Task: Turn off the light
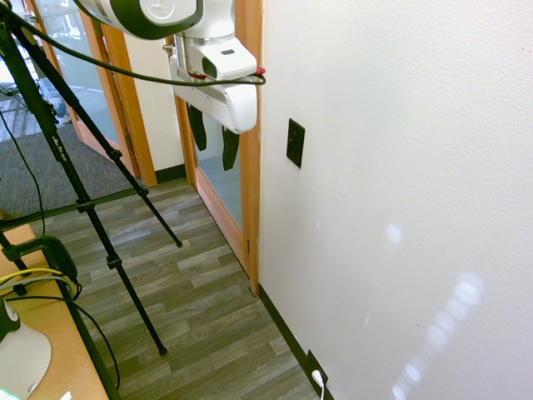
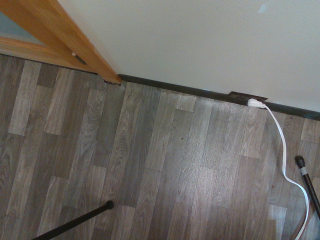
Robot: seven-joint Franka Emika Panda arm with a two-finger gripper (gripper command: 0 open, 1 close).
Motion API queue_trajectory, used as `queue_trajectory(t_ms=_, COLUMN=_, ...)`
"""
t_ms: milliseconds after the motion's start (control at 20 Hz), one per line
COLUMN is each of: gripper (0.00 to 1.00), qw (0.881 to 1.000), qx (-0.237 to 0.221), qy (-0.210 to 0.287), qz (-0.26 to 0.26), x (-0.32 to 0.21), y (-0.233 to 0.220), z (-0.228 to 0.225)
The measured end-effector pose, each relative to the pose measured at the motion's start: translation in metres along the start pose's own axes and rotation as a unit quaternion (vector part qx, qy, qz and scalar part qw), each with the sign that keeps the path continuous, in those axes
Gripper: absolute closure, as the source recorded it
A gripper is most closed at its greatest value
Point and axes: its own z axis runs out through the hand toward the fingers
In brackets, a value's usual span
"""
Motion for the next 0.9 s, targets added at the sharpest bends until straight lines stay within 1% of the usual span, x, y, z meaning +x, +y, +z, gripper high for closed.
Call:
queue_trajectory(t_ms=150, gripper=0.0, qw=1.0, qx=-0.001, qy=0.006, qz=-0.002, x=0.001, y=-0.001, z=0.001)
queue_trajectory(t_ms=400, gripper=0.0, qw=0.999, qx=0.039, qy=0.031, qz=0.018, x=0.01, y=-0.029, z=0.006)
queue_trajectory(t_ms=650, gripper=0.0, qw=0.99, qx=0.093, qy=0.065, qz=0.077, x=0.02, y=-0.07, z=0.024)
queue_trajectory(t_ms=900, gripper=0.0, qw=0.98, qx=0.119, qy=0.099, qz=0.126, x=0.038, y=-0.108, z=0.032)
